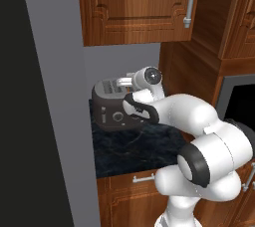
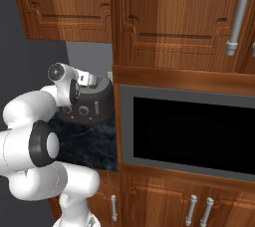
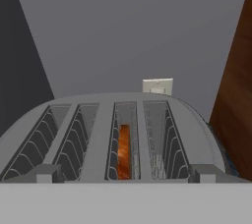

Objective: Start the toaster. Once the lever pops up, take the bread to the plate on the dining counter.

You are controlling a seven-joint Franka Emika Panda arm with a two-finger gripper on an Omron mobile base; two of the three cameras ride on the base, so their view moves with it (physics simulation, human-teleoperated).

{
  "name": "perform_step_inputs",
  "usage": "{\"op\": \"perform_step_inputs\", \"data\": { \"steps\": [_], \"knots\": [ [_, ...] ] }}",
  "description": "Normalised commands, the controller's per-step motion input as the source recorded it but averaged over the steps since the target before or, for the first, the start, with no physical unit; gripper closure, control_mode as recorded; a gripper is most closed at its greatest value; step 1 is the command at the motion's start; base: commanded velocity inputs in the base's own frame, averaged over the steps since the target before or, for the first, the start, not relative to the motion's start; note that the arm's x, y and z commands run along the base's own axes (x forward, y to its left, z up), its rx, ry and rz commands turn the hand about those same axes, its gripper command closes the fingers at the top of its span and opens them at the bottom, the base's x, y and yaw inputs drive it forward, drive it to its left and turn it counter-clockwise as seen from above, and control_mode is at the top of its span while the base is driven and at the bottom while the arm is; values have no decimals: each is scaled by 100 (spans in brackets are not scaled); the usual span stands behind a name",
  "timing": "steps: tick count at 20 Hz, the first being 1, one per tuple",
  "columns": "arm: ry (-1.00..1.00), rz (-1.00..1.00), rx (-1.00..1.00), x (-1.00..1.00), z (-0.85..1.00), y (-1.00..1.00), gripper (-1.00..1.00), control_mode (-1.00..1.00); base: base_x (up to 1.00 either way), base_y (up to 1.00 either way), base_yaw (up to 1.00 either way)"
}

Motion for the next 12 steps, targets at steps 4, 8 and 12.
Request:
{"op": "perform_step_inputs", "data": {
  "steps": [4,8,12],
  "knots": [
    [0,0,0,0,0,0,-100,-100,0,0,0],
    [0,0,0,0,0,0,-100,-100,0,0,0],
    [0,0,0,0,0,0,-100,-100,0,0,0]
  ]
}}
